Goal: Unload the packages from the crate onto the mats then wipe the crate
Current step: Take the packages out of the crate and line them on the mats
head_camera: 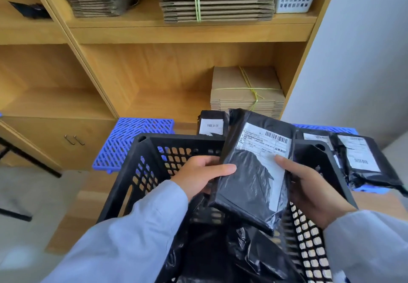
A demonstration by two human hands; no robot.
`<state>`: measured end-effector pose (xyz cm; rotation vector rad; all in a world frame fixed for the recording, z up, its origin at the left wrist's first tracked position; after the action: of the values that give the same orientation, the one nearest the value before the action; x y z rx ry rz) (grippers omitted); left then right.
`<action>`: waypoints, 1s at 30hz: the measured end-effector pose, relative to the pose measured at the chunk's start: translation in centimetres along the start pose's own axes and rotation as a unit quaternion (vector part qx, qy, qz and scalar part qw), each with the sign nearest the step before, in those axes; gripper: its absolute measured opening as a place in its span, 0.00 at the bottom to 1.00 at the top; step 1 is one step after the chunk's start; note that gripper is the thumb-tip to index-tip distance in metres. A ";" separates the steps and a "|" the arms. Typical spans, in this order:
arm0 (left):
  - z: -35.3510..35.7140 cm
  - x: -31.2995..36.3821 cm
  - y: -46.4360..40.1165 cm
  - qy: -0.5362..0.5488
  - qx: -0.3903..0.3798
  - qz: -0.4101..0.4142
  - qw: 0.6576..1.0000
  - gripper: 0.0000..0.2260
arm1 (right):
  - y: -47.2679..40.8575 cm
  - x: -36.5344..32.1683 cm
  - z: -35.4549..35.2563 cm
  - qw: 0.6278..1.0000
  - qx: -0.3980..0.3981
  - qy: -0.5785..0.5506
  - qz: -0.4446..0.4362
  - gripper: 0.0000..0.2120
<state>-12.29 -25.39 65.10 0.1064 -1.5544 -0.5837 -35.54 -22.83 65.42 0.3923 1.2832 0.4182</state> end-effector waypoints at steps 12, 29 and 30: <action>-5.2 6.7 -7.6 -0.106 0.085 0.093 0.986 0.21 | -9.2 -10.7 1.2 0.996 0.040 0.061 -0.048 0.20; -7.8 3.2 -13.8 -0.597 0.226 0.013 0.770 0.16 | -28.6 -8.7 -5.3 0.944 0.077 0.248 0.204 0.10; -7.8 3.2 -13.9 -0.597 0.230 0.012 0.768 0.16 | -29.1 -8.4 -5.2 0.942 0.067 0.255 0.209 0.10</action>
<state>-9.02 -40.95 61.82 0.0812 -2.9403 -0.1795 -40.22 -51.85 56.55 0.7079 1.7424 0.8338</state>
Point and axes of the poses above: each hand's wrist, its own y-axis away from the middle knuckle, its own z-axis out of the palm, x = y × z, the point moved 1 cm from there along -y, towards the middle knuckle
